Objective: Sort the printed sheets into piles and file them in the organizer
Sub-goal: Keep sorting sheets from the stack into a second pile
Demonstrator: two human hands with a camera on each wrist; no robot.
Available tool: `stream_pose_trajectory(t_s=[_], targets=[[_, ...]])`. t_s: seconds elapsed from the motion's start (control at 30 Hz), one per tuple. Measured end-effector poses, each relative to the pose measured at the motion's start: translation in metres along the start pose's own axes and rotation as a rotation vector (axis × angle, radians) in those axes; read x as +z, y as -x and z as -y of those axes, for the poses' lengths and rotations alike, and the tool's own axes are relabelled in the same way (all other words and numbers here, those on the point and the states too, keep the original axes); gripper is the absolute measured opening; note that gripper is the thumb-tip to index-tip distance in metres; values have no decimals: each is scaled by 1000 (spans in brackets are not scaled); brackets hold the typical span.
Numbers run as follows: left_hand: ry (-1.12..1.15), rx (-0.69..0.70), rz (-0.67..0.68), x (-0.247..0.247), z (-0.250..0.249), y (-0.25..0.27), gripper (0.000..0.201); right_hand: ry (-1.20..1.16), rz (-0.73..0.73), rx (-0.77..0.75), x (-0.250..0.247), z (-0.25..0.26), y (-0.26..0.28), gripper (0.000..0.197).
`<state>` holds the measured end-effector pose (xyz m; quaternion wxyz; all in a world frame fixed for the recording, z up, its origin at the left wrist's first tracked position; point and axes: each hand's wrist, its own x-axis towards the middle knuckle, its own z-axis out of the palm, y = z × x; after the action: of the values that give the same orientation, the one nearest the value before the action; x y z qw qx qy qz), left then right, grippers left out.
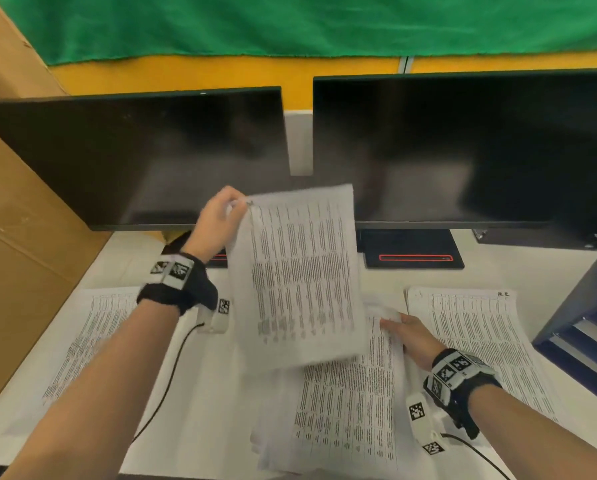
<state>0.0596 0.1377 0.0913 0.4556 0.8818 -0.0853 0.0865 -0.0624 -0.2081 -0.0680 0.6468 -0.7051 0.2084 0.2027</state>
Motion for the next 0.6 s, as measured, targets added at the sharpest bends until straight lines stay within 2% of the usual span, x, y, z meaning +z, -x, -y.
stream_pose_trajectory(t_s=[0.17, 0.3, 0.4, 0.47, 0.53, 0.6], targets=[[-16, -12, 265, 84, 39, 62, 14, -21, -13, 20, 1, 3, 1, 27], [8, -110, 284, 130, 54, 98, 12, -71, 7, -17, 3, 6, 7, 27], [3, -216, 262, 148, 60, 109, 11, -149, 34, -36, 3, 7, 8, 44], [2, -255, 260, 153, 61, 113, 14, -156, 101, -26, 2, 9, 14, 54], [-3, -259, 286, 156, 59, 113, 21, -114, 163, -72, 2, 11, 20, 43], [25, -285, 303, 153, 54, 110, 28, -68, 151, -130, 2, 10, 21, 27]])
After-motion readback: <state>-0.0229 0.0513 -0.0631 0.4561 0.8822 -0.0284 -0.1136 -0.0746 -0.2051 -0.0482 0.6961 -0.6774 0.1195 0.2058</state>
